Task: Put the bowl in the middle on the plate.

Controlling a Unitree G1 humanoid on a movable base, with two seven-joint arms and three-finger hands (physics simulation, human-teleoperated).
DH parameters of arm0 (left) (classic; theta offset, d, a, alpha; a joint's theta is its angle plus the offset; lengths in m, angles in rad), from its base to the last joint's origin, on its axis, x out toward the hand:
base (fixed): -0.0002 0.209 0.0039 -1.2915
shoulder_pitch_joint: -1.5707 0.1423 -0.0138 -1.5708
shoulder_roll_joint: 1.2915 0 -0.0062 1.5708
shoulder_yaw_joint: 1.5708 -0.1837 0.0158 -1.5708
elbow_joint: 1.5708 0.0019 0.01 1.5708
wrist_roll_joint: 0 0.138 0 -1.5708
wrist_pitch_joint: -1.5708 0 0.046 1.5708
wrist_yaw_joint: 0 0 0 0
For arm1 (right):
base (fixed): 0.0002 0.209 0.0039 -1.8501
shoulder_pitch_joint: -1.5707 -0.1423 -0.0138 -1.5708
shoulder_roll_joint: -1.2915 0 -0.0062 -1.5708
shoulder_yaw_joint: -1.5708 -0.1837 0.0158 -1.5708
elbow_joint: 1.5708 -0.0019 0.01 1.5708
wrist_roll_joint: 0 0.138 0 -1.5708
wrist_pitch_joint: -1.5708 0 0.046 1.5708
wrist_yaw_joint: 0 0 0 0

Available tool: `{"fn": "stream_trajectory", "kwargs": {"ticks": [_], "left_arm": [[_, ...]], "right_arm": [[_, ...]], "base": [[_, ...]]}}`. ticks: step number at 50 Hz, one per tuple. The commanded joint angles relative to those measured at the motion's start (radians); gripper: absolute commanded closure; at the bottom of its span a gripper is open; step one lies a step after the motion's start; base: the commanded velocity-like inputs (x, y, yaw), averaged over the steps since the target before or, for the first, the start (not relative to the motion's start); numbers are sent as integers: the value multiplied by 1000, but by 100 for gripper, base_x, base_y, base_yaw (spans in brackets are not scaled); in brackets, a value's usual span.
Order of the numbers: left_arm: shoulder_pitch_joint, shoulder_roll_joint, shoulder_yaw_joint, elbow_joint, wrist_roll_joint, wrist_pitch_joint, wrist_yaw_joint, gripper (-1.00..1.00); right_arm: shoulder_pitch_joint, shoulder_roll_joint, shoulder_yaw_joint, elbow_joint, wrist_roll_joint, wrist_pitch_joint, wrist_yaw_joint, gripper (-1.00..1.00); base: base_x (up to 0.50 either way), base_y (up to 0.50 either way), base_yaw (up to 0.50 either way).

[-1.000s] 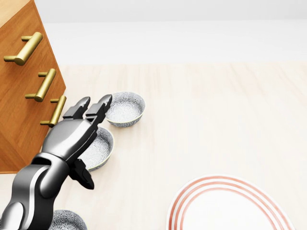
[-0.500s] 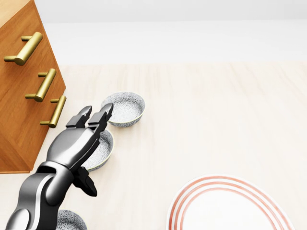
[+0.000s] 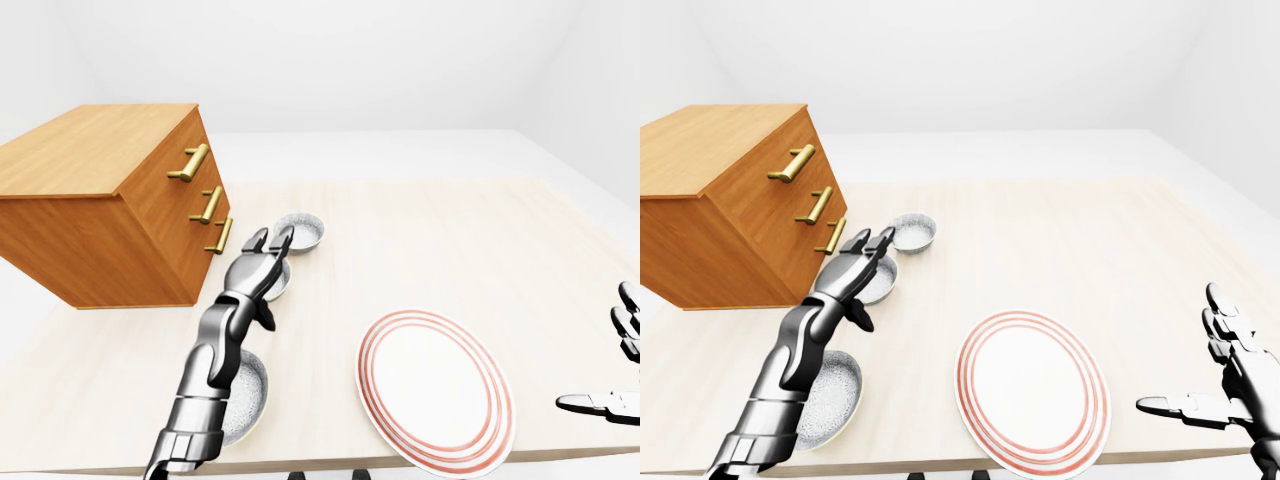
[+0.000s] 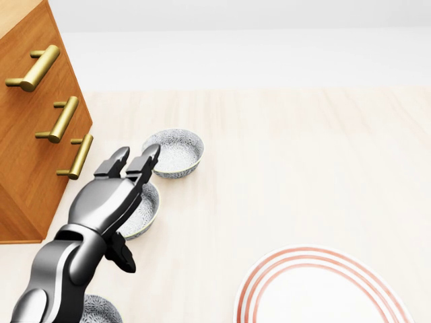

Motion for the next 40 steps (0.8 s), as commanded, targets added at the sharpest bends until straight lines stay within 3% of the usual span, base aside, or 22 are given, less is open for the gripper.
{"fn": "stream_trajectory", "kwargs": {"ticks": [1,17,40], "left_arm": [[-39,13,-24,49,97,0,47,-100],[-59,24,-31,84,253,0,84,-100],[-65,12,-22,131,255,0,67,-100]], "right_arm": [[-2,1,5,11,-5,0,0,-100],[0,2,3,1,-5,0,0,-100],[0,-1,7,14,-3,0,-3,-100]], "base": [[0,0,0],[0,0,0],[0,0,0]]}}
